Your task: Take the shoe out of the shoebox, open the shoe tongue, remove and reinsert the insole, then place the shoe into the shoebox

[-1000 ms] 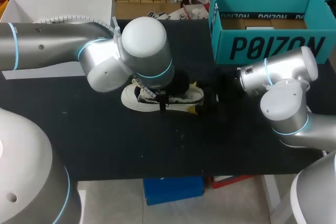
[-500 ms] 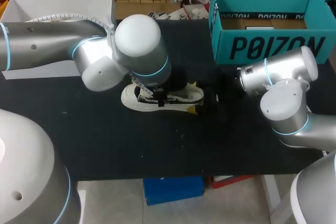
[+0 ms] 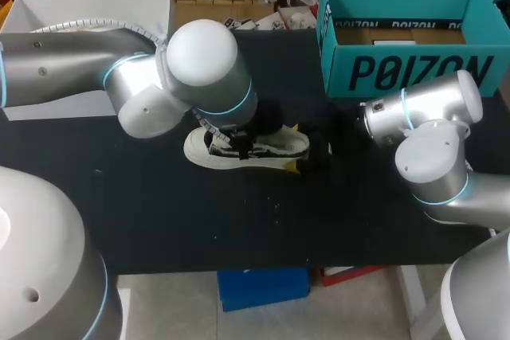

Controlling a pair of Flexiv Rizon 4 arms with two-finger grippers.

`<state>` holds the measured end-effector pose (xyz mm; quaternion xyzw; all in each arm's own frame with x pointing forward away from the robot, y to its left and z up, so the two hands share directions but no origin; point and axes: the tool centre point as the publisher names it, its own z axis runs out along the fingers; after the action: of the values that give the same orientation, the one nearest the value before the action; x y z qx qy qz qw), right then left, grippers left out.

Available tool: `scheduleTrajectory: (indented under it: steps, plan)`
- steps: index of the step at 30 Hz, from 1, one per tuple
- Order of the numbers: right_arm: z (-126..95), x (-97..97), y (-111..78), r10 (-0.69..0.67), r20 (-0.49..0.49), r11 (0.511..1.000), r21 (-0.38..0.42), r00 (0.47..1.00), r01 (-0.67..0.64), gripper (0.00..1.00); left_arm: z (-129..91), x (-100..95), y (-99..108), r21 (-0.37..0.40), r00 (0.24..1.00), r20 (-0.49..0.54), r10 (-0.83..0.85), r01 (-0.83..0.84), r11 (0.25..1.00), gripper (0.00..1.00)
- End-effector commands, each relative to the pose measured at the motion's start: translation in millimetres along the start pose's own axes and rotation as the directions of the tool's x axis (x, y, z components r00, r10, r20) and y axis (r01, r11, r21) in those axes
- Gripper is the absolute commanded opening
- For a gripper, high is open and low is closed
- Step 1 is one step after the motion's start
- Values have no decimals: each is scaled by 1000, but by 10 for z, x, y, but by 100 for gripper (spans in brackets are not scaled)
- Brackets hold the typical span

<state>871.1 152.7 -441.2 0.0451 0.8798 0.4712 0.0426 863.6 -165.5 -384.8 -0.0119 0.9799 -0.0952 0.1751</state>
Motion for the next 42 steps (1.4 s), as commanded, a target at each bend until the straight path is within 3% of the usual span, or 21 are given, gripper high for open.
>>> scheduleTrajectory:
  steps: [1, 7, 18, 27, 32, 36, 38, 42]
  plan:
    - [0, -9, -8, 2, -1, 1000, 5, 1000, -2, 0, -51, -27, 29, 16, 1000, -18, 1, 0, 1000, 0]
    - [0, -9, -8, 2, -1, 1000, 5, 1000, -2, 0, -92, -119, -20, 14, 995, -96, -8, 9, 1000, 0]
    - [0, -9, -8, 2, -1, 1000, 5, 1000, -2, 0, -107, -297, -114, -47, 940, -339, -28, 13, 999, 0]
    - [0, -9, -8, 2, -1, 1000, 5, 1000, -2, 0, -125, -258, -202, -14, 889, -458, -12, 7, 1000, 0]
    - [0, -9, -8, 2, -1, 1000, 5, 1000, -2, 0, -123, -163, -245, -36, 858, -514, 22, -47, 998, 0]
    - [0, -9, -8, 2, -1, 1000, 5, 1000, -2, 0, -147, -86, -234, 37, 788, -611, 77, -69, 997, 0]
    - [0, -9, -8, 2, -1, 1000, 5, 1000, -2, 0, -145, -60, -232, -11, 776, -629, 47, -69, 998, 0]
    - [0, -9, -8, 2, -1, 1000, 5, 1000, -2, 0, -145, -55, -232, -13, 773, -633, 36, -57, 998, 0]
